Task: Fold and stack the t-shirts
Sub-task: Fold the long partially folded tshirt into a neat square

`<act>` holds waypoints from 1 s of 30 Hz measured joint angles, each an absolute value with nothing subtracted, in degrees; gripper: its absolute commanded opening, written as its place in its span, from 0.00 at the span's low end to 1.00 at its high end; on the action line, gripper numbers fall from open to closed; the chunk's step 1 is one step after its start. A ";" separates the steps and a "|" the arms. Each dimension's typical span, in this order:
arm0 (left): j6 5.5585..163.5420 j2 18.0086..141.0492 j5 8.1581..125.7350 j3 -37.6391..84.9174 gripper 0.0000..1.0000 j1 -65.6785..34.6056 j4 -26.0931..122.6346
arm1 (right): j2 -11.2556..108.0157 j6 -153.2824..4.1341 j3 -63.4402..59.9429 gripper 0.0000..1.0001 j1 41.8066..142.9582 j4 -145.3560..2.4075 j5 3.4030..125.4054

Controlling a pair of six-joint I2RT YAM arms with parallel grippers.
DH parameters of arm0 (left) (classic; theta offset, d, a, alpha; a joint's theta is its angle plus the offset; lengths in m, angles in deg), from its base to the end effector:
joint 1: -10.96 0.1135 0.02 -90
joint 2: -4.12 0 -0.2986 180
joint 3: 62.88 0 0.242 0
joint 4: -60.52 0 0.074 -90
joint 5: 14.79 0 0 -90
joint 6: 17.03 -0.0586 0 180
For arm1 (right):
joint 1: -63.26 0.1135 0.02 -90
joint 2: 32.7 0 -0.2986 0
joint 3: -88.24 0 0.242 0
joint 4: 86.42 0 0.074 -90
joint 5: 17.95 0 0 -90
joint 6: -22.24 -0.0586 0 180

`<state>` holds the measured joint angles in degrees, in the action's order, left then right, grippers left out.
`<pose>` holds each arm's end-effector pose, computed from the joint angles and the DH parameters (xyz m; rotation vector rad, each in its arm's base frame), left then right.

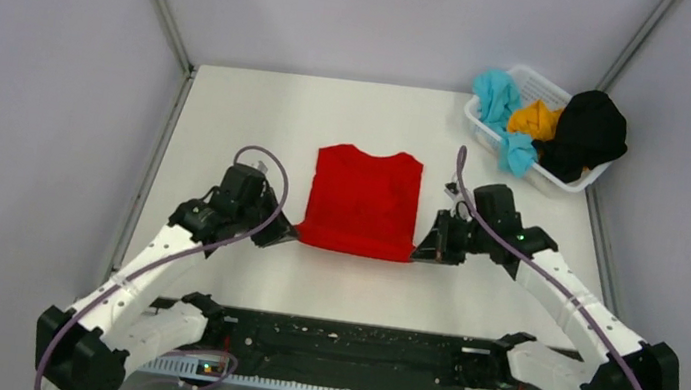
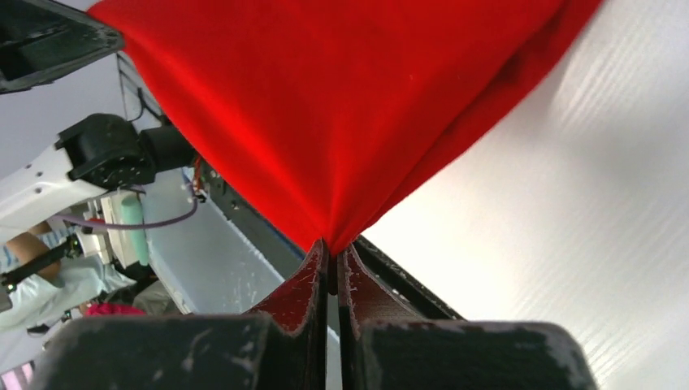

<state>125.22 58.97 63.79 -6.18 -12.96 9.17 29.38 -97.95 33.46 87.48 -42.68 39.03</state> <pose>0.1556 -0.0817 0.2655 -0.5413 2.5354 -0.7935 0.1671 0.1102 0.2508 -0.1358 2.5903 1.0972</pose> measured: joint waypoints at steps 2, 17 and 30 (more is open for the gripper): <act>125.35 57.03 64.53 -5.22 0.00 -13.11 6.66 | 28.99 -96.73 30.55 0.00 87.42 -40.08 37.85; 120.45 81.44 73.62 18.38 0.00 -12.04 9.09 | 44.36 -95.51 18.12 0.00 76.80 -47.86 39.55; 116.08 97.66 75.57 34.60 0.00 -7.50 8.47 | 56.38 -100.71 9.35 0.00 75.51 -59.93 41.28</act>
<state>116.08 97.66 75.57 34.60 -7.50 8.47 56.38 -100.71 9.35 75.51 -59.93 41.28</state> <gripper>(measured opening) 0.025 0.016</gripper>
